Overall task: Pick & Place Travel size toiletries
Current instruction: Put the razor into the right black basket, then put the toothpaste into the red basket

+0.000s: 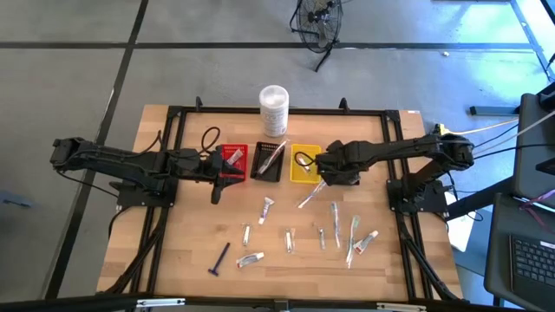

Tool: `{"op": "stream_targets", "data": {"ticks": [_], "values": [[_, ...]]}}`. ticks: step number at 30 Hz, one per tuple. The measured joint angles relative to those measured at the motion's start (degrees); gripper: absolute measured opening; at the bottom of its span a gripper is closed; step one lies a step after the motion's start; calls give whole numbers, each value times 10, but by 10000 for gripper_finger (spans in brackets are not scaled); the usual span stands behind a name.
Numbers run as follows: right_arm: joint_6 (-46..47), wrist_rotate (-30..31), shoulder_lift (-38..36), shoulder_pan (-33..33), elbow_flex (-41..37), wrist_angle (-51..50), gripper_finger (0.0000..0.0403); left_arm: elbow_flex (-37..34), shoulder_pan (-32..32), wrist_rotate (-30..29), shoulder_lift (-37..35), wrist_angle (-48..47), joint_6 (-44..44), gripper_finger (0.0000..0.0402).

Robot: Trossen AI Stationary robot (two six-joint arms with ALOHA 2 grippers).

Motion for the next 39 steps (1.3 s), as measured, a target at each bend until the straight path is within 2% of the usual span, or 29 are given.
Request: {"op": "stream_targets", "data": {"ticks": [9,16,21,31,39], "values": [[-72,-10,0,-67,-45,99,28,0,0,0,0,0,0,98],[-69,-32,0,-81,-92,164,38,0,0,0,0,0,0,98],[-63,-13,0,-84,-102,180,70,0,0,-1,0,0,0,98],[-104,-8,0,-100,-97,181,162,0,0,-9,0,0,-7,98],[-135,-25,0,-95,-23,158,186,0,0,-22,0,-6,-14,98]]}}
